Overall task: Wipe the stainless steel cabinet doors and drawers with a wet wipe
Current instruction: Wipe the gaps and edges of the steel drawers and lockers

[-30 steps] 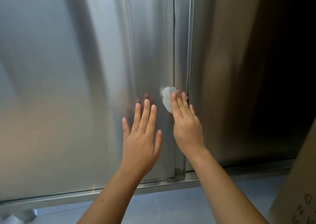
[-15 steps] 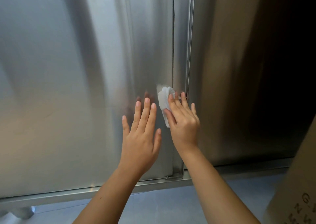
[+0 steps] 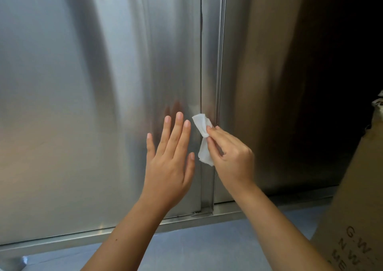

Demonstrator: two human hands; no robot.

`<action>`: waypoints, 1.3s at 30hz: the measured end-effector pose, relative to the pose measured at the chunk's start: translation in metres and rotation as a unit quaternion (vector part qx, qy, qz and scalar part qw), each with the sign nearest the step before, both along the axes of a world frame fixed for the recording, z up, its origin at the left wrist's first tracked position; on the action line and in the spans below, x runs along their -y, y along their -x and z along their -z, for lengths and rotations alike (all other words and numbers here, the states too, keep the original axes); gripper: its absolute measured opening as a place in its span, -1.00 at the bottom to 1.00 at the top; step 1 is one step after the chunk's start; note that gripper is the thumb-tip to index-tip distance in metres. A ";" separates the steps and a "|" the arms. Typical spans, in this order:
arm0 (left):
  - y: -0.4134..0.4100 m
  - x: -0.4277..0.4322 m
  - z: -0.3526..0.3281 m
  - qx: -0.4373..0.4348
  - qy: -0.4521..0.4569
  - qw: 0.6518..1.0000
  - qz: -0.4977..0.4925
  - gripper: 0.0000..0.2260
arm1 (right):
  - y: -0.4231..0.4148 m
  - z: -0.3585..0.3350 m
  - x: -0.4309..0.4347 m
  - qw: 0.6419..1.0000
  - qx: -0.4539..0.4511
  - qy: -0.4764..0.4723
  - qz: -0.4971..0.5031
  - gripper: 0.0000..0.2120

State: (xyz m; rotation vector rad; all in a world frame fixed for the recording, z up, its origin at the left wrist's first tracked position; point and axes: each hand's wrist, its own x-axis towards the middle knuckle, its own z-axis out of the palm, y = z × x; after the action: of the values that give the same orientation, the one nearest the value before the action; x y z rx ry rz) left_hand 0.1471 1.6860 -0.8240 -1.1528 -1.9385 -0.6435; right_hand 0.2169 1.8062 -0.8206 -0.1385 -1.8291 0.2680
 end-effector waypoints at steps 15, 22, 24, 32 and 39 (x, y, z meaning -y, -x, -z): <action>-0.005 -0.024 -0.036 -0.009 -0.020 0.999 0.041 -0.61 | -0.044 -0.029 -0.016 0.985 0.162 0.034 0.051 -0.76; -0.015 -0.015 -0.063 0.065 0.033 0.997 0.030 -0.63 | -0.048 -0.066 -0.010 0.964 0.237 0.027 0.117 -0.81; -0.014 -0.014 -0.082 0.095 0.055 0.994 0.021 -0.63 | -0.048 -0.088 -0.009 0.959 0.251 0.028 0.129 -0.82; -0.025 -0.002 -0.159 0.210 0.159 0.965 0.010 -0.63 | -0.058 -0.173 0.000 0.943 0.293 0.053 0.147 -0.79; -0.047 0.010 -0.270 0.205 0.177 0.963 0.014 -0.66 | -0.075 -0.265 0.022 0.940 0.302 0.073 0.142 -0.80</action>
State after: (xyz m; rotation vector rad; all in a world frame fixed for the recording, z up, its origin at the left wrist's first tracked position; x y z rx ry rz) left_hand 0.1944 1.6756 -0.5538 -1.3439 -2.4688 -0.6010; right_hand 0.2917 1.7840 -0.5558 -0.6432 -2.3616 0.1650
